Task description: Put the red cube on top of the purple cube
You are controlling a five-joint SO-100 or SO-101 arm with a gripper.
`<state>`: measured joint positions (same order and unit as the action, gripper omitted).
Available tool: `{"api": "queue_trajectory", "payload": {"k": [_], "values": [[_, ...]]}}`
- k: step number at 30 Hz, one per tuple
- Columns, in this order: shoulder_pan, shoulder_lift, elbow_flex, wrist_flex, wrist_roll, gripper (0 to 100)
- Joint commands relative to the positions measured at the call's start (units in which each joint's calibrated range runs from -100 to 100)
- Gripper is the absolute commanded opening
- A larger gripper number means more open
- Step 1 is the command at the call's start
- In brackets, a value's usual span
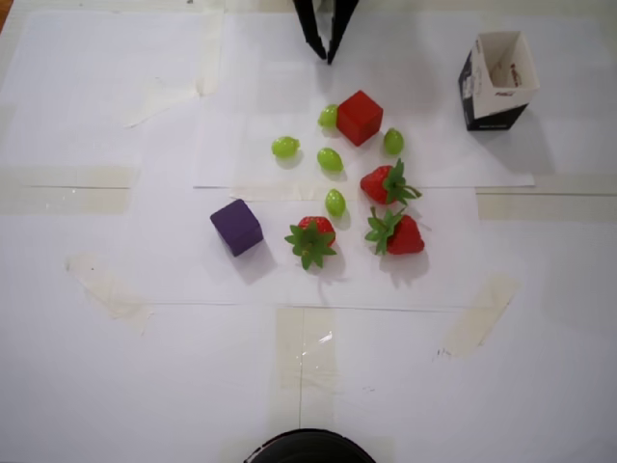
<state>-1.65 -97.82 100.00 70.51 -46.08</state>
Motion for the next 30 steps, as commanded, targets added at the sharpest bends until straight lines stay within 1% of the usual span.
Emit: {"api": "queue_trajectory", "payload": {"k": [1, 5, 14, 18, 20, 26, 30], "values": [[-1.88, 0.23, -1.64, -3.44, 0.49, 0], [-1.81, 0.23, 0.0, -4.5, 0.83, 0], [-1.15, 0.23, 0.0, -3.28, 1.12, 0], [-1.15, 0.23, -1.09, -4.66, 1.95, 0], [-0.71, 0.23, -3.09, -3.28, 2.25, 0], [1.87, 0.23, -13.55, 5.3, 3.71, 0], [2.02, 0.23, -18.27, 7.51, 4.25, 0]]}}
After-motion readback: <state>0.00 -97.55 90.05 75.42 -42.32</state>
